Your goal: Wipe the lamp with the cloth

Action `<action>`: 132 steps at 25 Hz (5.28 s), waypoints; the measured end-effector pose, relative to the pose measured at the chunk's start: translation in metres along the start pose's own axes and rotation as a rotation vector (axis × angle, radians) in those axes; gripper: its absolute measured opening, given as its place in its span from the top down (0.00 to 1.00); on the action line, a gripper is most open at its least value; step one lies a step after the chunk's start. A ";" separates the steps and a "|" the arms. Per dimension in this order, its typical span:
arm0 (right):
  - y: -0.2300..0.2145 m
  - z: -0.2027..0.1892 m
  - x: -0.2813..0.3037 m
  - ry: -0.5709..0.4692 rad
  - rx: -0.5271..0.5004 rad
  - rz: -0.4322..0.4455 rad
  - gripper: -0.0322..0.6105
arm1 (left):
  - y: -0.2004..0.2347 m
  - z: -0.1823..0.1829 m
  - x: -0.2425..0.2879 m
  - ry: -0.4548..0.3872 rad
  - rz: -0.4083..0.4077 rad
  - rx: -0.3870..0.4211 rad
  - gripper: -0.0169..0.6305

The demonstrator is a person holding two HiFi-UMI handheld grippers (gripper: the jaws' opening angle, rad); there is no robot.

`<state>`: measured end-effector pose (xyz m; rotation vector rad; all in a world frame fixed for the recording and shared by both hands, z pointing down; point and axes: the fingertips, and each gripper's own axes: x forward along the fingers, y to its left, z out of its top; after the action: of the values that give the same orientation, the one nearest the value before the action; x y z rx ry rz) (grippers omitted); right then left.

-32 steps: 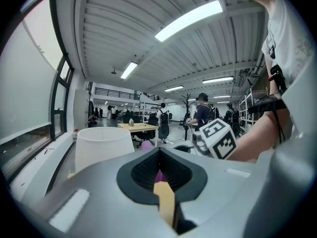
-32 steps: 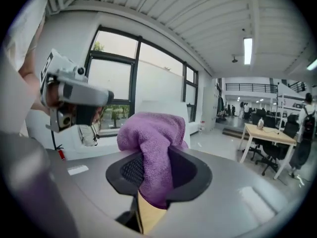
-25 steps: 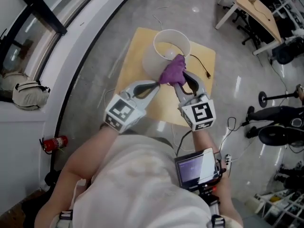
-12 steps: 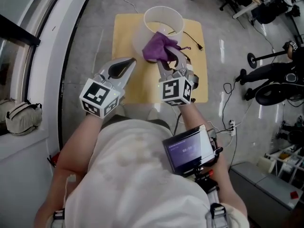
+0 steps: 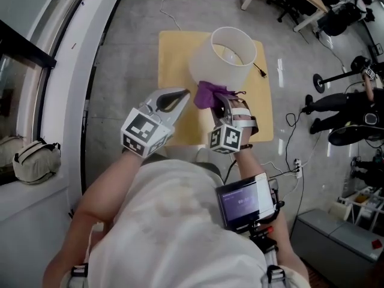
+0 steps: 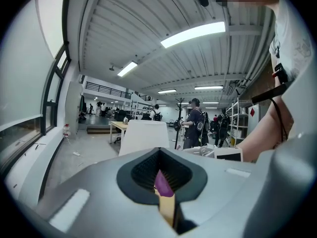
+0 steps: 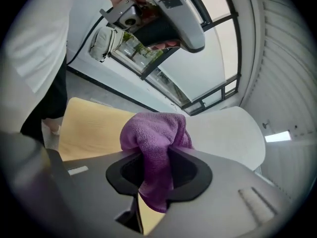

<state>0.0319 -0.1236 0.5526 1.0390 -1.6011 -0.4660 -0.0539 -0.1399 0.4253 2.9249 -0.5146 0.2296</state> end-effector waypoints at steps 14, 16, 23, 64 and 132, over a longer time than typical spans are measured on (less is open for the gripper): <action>-0.136 0.076 -0.046 0.085 -0.203 -0.274 0.77 | 0.041 0.000 -0.022 -0.064 -0.022 -0.068 0.97; -0.131 0.075 -0.034 0.138 -0.243 -0.245 0.77 | 0.047 0.003 -0.027 -0.075 -0.017 -0.074 0.97; -0.052 0.069 0.024 0.199 -0.392 -0.006 0.77 | 0.065 0.003 -0.039 -0.089 -0.004 -0.078 0.97; -0.091 0.065 0.113 0.380 -0.721 1.081 0.77 | 0.100 0.027 -0.024 -0.103 0.152 -0.076 0.97; -0.181 -0.009 -0.027 0.027 -0.616 0.640 0.77 | -0.004 0.050 0.062 -0.042 0.044 0.043 0.97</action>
<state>0.1089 -0.1969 0.4030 0.0549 -1.5188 -0.4511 0.0116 -0.1654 0.3874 2.9687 -0.5873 0.1879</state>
